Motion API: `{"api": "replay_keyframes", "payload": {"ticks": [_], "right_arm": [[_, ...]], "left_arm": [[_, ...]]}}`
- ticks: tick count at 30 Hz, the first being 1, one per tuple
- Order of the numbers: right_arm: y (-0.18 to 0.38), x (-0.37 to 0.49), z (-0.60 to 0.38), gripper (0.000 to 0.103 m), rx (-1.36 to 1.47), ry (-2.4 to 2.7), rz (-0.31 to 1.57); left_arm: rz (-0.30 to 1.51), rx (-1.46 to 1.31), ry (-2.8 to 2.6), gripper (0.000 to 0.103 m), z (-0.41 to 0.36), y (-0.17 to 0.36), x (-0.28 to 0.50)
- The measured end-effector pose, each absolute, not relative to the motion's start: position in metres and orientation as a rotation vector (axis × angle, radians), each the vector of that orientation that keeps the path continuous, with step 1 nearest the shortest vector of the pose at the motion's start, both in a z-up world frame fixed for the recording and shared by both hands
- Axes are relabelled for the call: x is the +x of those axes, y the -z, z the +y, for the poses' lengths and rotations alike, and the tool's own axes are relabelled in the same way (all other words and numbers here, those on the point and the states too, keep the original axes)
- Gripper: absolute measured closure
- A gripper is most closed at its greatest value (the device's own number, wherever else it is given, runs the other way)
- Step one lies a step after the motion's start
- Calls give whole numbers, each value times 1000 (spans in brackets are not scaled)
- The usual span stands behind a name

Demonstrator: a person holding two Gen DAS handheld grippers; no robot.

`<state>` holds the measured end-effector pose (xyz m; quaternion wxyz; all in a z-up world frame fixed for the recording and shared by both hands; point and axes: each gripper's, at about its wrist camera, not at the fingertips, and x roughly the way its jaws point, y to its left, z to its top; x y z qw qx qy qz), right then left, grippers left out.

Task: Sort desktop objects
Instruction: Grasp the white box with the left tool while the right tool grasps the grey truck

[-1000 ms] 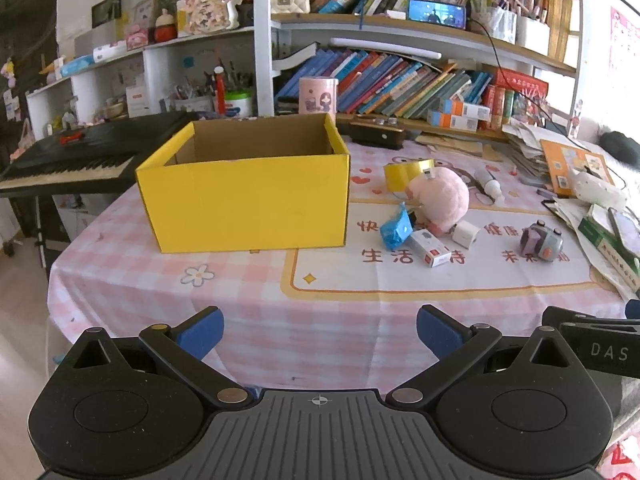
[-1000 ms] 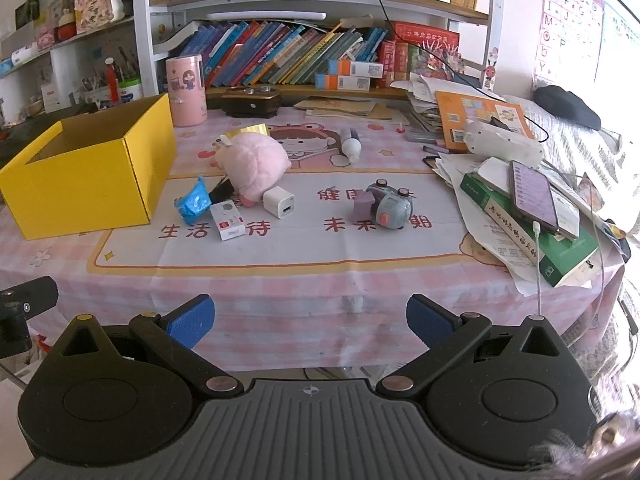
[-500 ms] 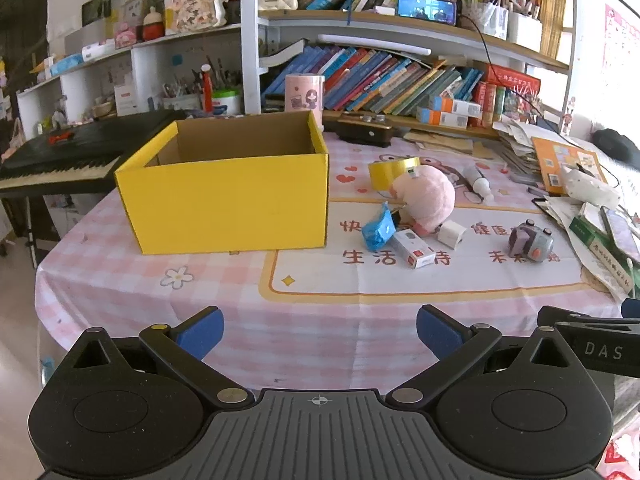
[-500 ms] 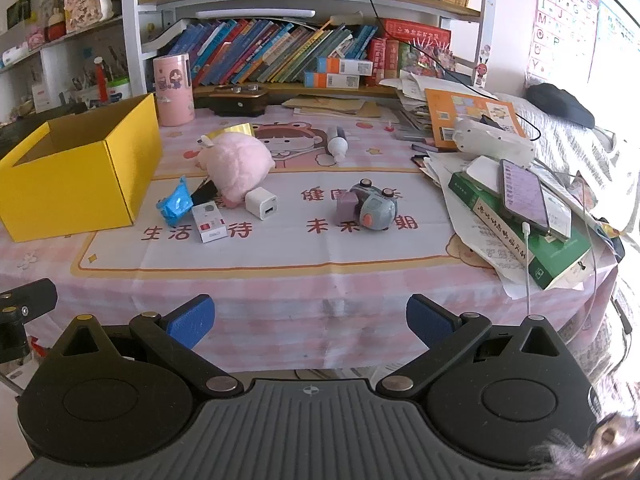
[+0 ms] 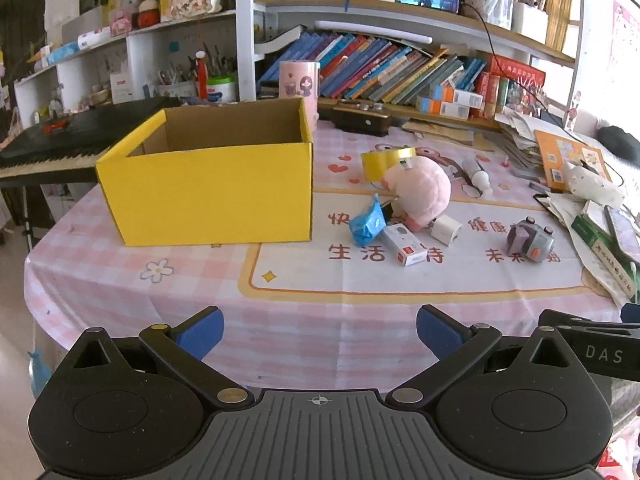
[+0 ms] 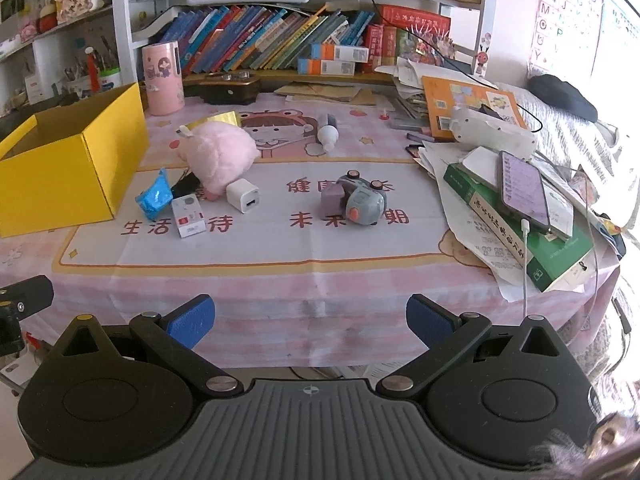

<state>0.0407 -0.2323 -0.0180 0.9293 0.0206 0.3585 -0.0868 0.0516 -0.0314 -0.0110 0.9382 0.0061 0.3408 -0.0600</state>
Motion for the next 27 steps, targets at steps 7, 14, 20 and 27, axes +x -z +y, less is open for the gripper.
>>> {"api": "replay_keyframes", "payload": {"ticks": [7,14,20,27], "right_arm": [[18,55,-244,0,37,160,745],[19,79,-260,0,30,132,754],[20,99,-274,0,24,116,759],[22,122,-287,0,24,86,767]], "left_arm": [[710,4,114,0,-46,13,64],[726,1,86,0,-61,14,81],[734,0,64,0,-75,16,97],[752,3,23,0,-86,18,112]]}}
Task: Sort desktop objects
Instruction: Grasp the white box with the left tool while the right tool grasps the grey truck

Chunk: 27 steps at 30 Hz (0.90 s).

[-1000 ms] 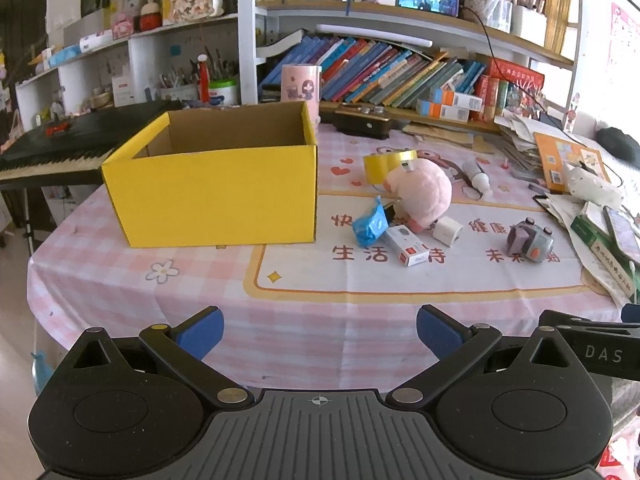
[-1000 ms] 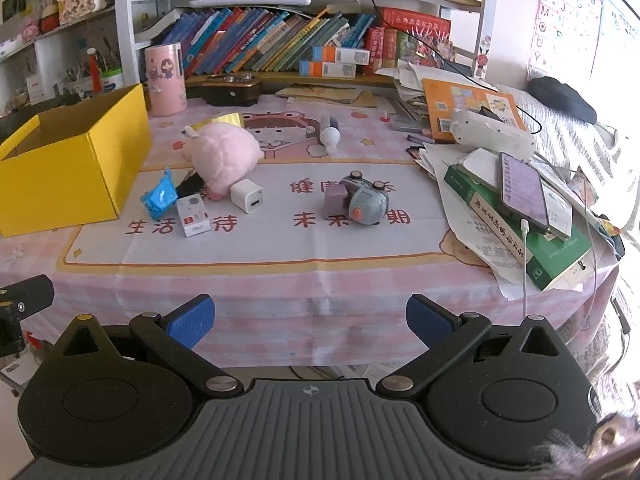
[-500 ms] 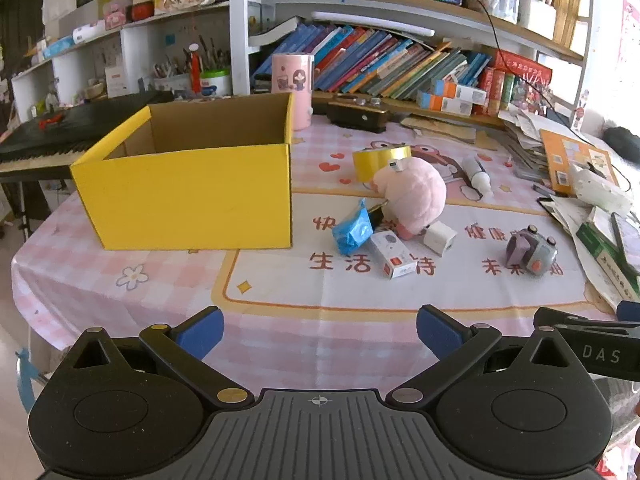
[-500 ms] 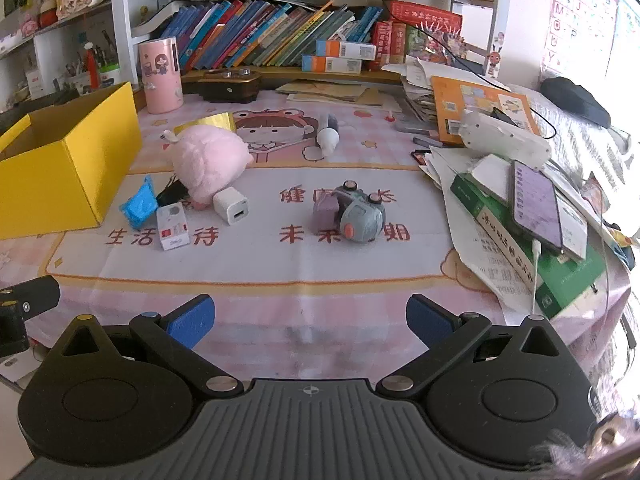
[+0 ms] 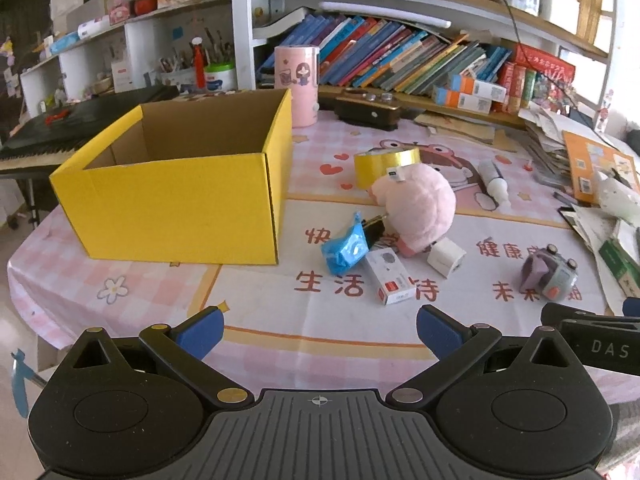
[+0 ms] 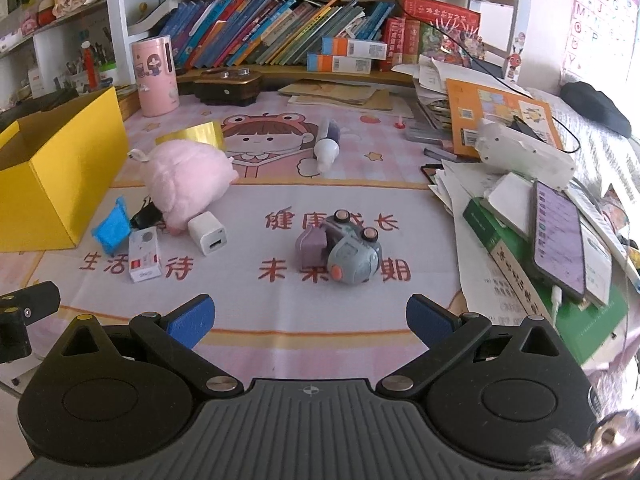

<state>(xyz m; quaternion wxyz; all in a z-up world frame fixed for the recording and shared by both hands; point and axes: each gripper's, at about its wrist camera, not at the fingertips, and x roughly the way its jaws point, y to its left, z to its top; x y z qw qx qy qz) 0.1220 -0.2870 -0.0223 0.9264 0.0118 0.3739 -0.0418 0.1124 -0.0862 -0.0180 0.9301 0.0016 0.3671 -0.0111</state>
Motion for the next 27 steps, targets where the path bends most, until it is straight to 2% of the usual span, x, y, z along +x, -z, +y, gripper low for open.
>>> {"api": "replay_keyframes", "payload": {"ticks": [18,24,27], "right_arm": [[37,175,-316,4,-39,47,809],[50,196,-321,7,-79,-15,851],[54,205,-325,12,-94,-44,870]], "left_arm": [[786,-12,0,1,-122,29,150],[819,-19,-32,10,-134,43,167],[824,-22,-40,20,-140,50,175]]}}
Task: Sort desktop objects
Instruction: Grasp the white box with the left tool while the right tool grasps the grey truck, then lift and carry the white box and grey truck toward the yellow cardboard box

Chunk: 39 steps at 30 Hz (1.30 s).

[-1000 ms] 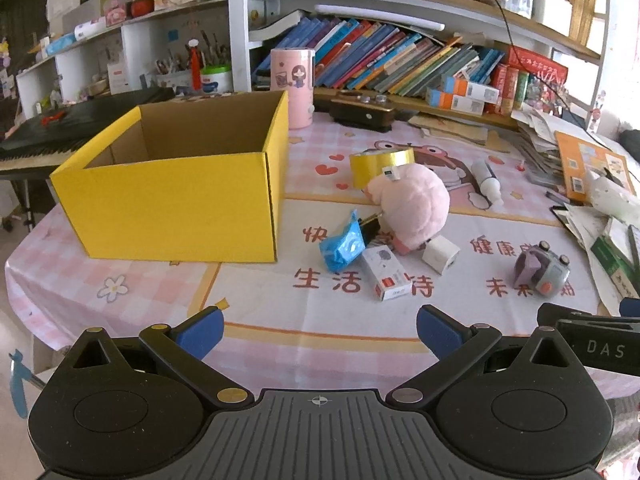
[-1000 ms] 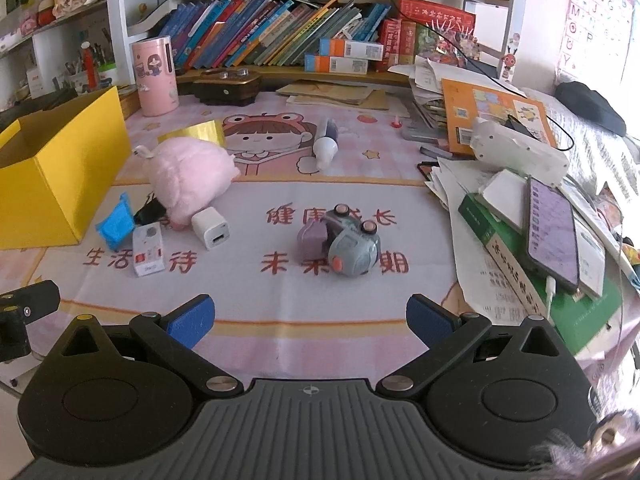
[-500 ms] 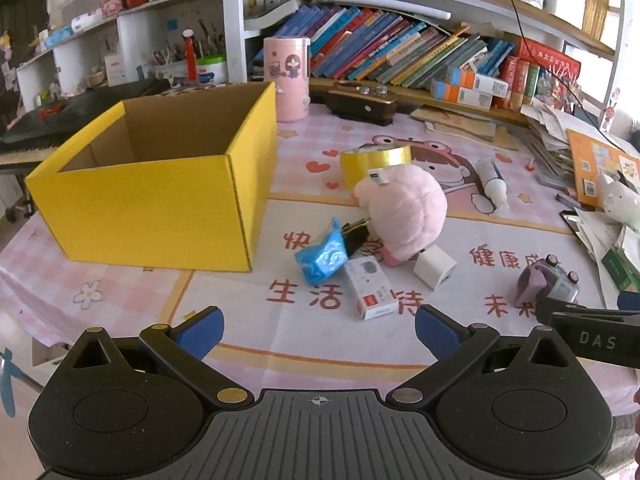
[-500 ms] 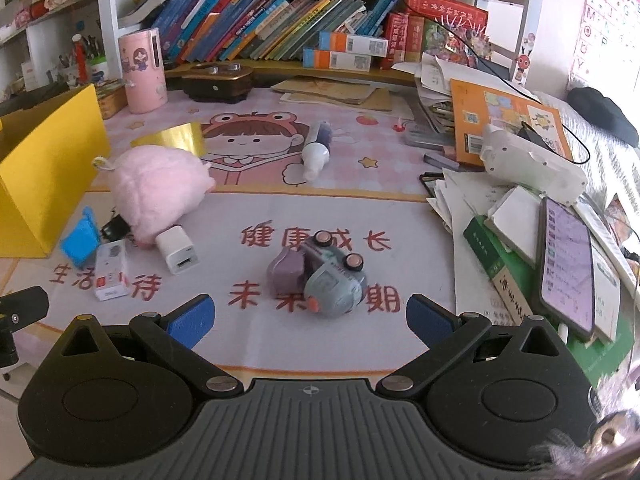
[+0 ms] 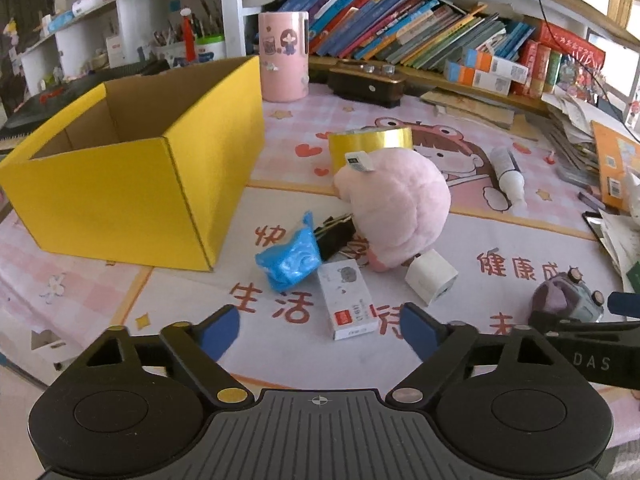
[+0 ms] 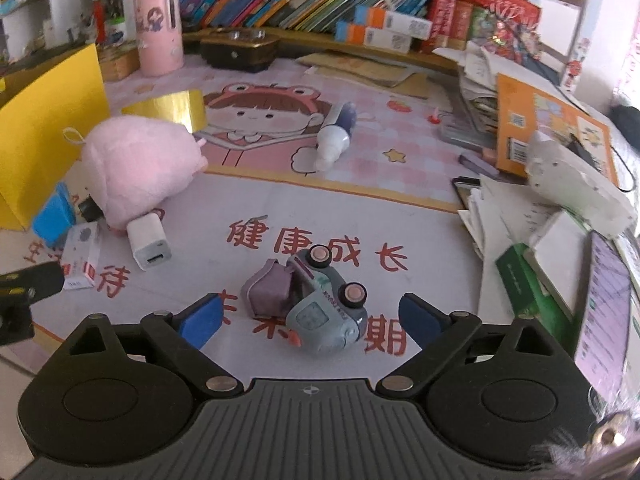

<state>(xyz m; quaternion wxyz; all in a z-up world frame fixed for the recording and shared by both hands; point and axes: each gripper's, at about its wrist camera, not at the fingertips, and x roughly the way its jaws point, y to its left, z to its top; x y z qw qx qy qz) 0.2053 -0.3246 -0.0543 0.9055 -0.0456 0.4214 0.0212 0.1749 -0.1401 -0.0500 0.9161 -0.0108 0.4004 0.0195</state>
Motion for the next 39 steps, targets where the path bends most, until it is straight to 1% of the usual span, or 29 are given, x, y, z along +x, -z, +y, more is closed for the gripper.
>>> {"api": "replay_keyframes", "payload": {"ticks": [1,3,4,6,7,9,13,15,17,18,19,20,21,25,29,39], "right_arm": [[56,208,-325,16,-102,-55,877],[59,212,-326,19,-122,-78,893],[61,213,-327,22,-129,-91,903],[65,216,-328,27,-136,-110,918],[66,217,-329,29,-139,-117,923],[67,220,-331,31,-139,-132,929],[68,222,-334,33,-131,-160,930],[68,222,-335,35,-132,-174,928],[68,223,-336,38,-126,-194,929],[68,223,-336,43,-122,-208,930],[67,222,-336,52,-119,-223,930],[66,221,-336,58,-126,-233,926],[66,221,-334,61,-138,-240,923],[63,221,-337,62,-128,-252,926],[51,218,-339,62,-109,-249,877],[28,206,-337,62,-67,-273,832]], "left_arm": [[828,-23,-42,23,-142,52,177],[834,-20,-46,27,-146,57,183],[838,-16,-47,31,-148,59,185],[849,-5,-51,35,-152,63,190],[855,-1,-56,39,-154,65,192],[864,4,-60,43,-157,68,197],[875,5,-73,56,-159,74,203],[873,-6,-71,60,-159,74,203],[871,-12,-65,69,-160,73,203],[869,-10,-62,71,-161,73,203],[867,-9,-57,74,-162,73,202],[865,-13,-51,74,-162,73,203],[865,-17,-48,75,-162,73,203],[874,-61,-22,75,-159,70,201],[867,-101,24,75,-158,63,192],[747,-173,81,75,-146,20,171]]}}
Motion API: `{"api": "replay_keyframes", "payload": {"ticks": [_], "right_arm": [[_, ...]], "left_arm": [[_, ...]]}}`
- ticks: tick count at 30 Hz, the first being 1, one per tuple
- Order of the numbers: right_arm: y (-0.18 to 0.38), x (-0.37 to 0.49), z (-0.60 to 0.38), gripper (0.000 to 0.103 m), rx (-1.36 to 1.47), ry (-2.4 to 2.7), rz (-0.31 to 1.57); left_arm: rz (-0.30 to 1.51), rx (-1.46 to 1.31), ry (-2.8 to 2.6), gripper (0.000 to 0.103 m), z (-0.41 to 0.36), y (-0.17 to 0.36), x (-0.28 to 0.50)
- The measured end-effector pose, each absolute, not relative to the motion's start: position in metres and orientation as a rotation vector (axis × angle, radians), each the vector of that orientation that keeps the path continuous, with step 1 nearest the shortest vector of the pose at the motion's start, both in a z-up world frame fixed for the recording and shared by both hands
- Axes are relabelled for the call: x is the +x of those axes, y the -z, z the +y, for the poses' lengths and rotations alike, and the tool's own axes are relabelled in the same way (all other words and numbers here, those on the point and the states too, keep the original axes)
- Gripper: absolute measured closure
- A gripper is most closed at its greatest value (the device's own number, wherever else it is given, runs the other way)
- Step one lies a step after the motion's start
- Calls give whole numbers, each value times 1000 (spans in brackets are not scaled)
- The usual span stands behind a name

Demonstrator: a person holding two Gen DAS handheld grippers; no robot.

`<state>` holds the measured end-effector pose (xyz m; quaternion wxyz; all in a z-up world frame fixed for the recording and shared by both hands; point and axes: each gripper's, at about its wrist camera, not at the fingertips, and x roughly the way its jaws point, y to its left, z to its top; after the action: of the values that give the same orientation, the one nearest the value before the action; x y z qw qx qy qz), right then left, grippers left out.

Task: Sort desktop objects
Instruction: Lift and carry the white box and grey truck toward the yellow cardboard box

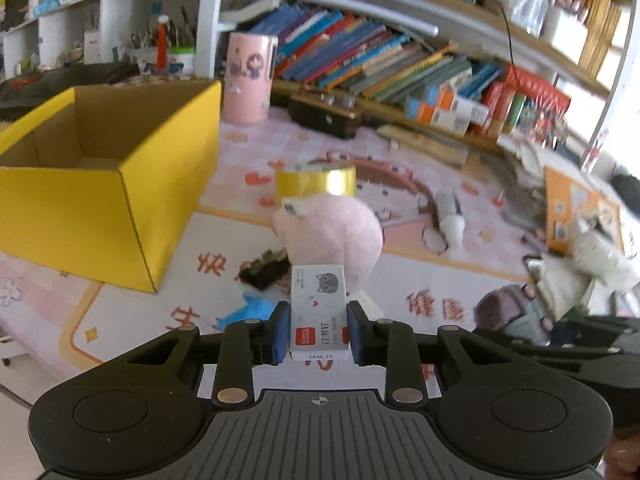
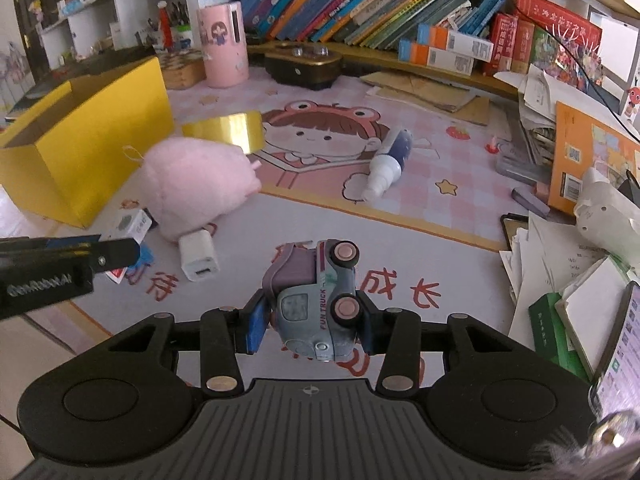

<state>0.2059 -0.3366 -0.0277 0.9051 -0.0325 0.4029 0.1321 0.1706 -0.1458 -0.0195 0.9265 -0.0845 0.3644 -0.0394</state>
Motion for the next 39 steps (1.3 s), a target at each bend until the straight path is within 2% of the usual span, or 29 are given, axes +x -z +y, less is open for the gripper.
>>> {"api": "replay_keyframes", "payload": {"ticks": [8,22,39], "right_arm": [[11,196,-329,62,-39,-294,794],[10,164,-291,62,-47,-327,805],[-2,118,-227,62,-48,-346,792]], "left_arm": [[689,-220,87,75,-131,-3,149],[692,-253,112,75,-104,2,117],[670,-280,128,75,-34,-5,74]]}}
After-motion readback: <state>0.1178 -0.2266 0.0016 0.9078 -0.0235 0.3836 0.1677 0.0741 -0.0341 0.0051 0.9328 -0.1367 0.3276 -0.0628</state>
